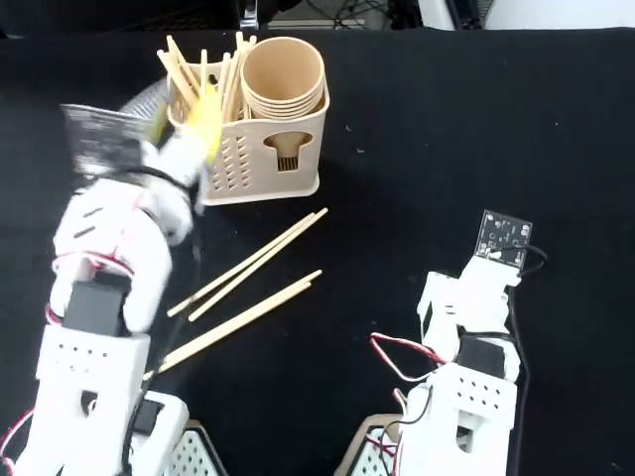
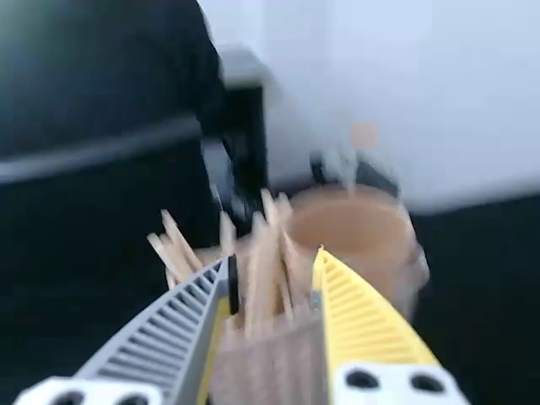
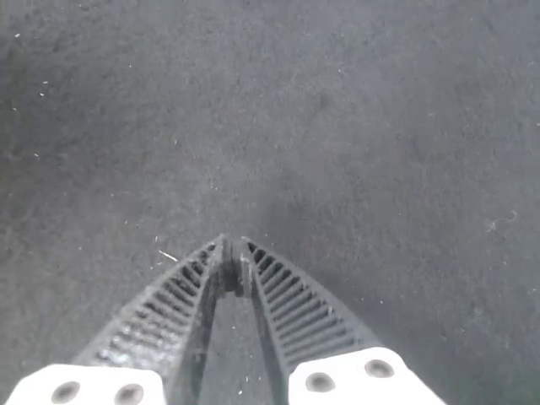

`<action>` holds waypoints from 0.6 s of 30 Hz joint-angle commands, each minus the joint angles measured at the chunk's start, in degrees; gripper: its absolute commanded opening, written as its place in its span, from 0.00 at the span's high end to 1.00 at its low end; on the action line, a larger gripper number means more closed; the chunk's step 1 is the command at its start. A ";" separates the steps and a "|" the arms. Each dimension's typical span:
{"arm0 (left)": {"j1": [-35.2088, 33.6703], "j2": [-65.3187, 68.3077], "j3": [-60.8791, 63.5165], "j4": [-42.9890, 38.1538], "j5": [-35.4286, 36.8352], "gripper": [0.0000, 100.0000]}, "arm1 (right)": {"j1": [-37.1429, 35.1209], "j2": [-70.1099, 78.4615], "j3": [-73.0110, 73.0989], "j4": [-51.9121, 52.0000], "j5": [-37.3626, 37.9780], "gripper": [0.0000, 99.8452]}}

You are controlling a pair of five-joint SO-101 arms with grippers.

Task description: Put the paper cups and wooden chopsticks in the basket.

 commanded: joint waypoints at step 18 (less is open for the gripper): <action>2.95 33.32 6.99 20.04 -25.41 0.75 | -0.88 -0.48 -0.04 -0.88 0.44 0.99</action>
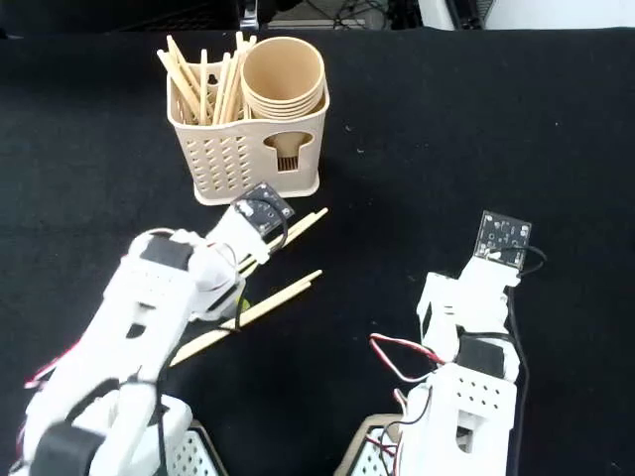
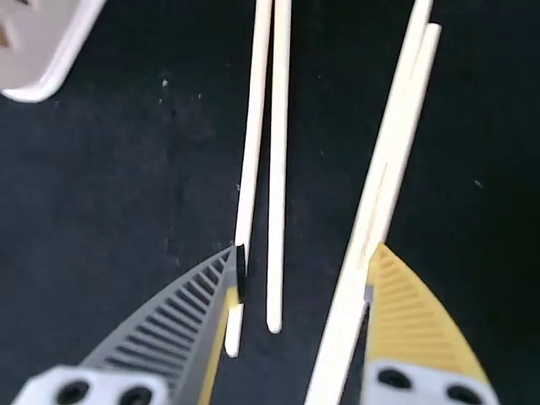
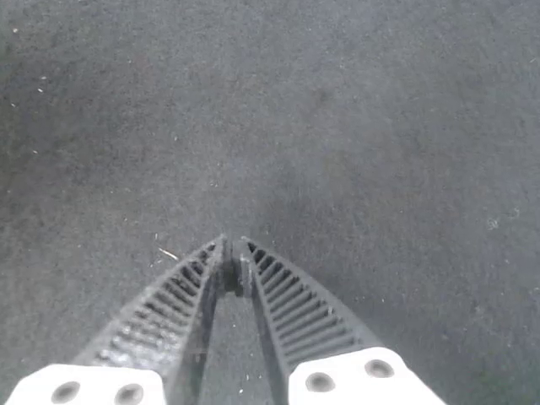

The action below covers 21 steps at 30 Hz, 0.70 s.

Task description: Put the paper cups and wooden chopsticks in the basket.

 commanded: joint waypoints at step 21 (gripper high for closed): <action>-5.49 26.55 -11.74 -5.19 -10.37 0.83 | -0.79 -0.57 -0.31 -1.05 0.44 0.99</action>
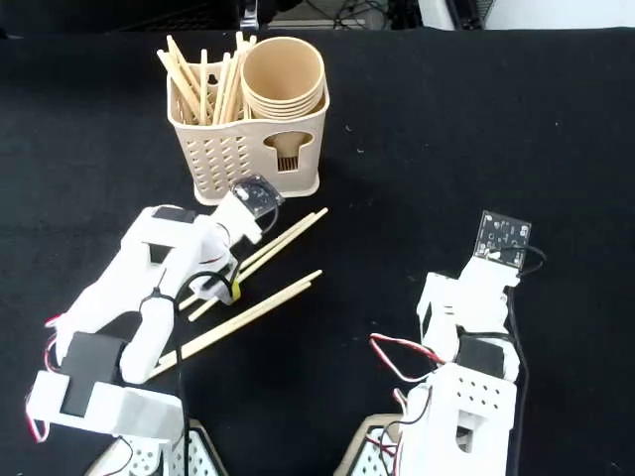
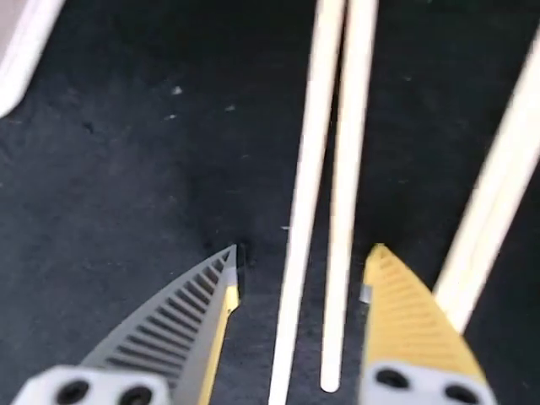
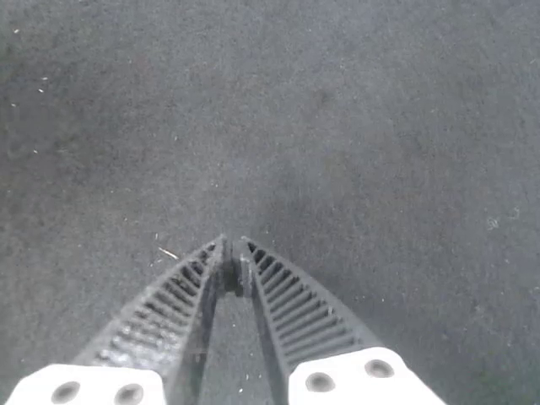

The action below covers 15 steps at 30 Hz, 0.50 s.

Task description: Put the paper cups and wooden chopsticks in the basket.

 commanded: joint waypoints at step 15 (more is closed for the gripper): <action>2.07 0.18 -0.57 5.71 -2.73 0.97 | -0.79 -0.57 -0.31 -1.14 0.44 0.99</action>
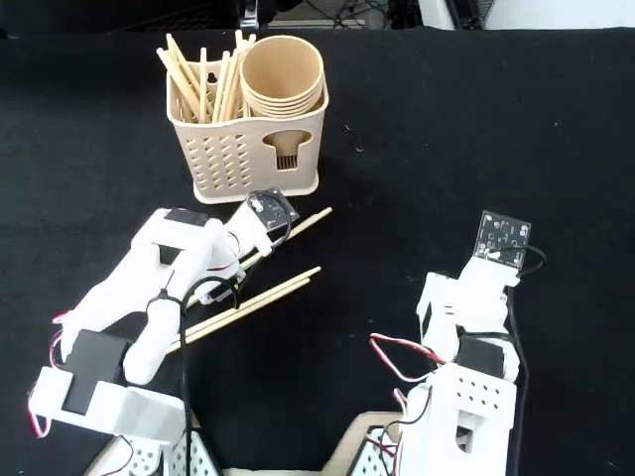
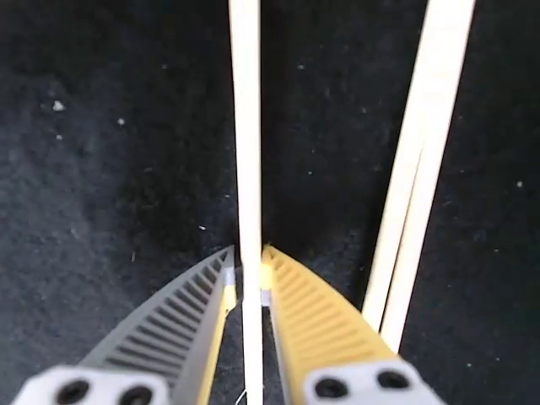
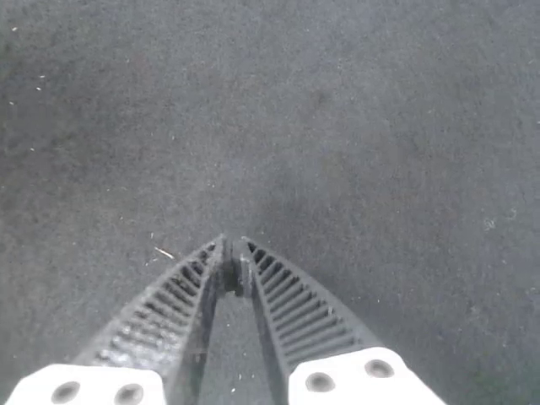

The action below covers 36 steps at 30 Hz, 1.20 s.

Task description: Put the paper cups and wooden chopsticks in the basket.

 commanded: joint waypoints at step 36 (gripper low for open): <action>0.84 -90.11 24.75 -34.90 25.85 0.97 | -0.79 -0.66 0.13 -1.14 0.44 0.99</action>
